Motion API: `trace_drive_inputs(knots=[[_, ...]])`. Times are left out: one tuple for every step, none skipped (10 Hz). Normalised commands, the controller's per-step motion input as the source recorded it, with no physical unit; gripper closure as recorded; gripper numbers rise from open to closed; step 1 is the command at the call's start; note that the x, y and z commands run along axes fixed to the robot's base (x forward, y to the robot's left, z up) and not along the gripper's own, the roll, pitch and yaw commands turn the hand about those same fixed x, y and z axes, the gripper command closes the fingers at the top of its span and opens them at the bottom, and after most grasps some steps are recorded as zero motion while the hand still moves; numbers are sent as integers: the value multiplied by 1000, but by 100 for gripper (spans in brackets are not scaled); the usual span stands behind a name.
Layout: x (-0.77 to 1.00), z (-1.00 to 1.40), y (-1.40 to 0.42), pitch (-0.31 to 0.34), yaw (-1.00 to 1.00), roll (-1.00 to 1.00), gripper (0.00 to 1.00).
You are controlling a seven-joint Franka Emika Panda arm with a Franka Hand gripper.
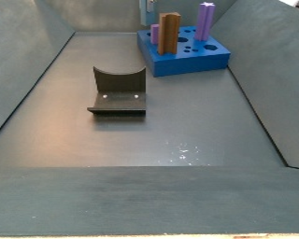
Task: Pick up the rectangle object. Move to above the board. Insert the rectangle object.
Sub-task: Insert the rectangle object.
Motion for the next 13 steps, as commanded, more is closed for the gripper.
trace_drive_inputs(knots=[[0, -246, 0, -3, -1000, 154, 100], [0, -269, 0, 0, -1000, 100, 100], [0, -271, 0, 0, -1000, 91, 100], [0, -274, 0, 0, -1000, 89, 100], [234, -120, -20, 0, -777, 20, 100], [20, 0, 0, 0, -37, 0, 100], [0, 0, 37, 0, 0, 0, 100], [-566, -120, 354, -54, -509, 0, 100], [-563, -134, 146, -77, -714, 0, 100], [-391, -120, 74, -89, -829, 0, 100], [0, -209, 0, -54, -1000, 0, 100], [280, 0, 0, 0, -320, 0, 100], [0, -26, 0, 0, 0, 0, 100]])
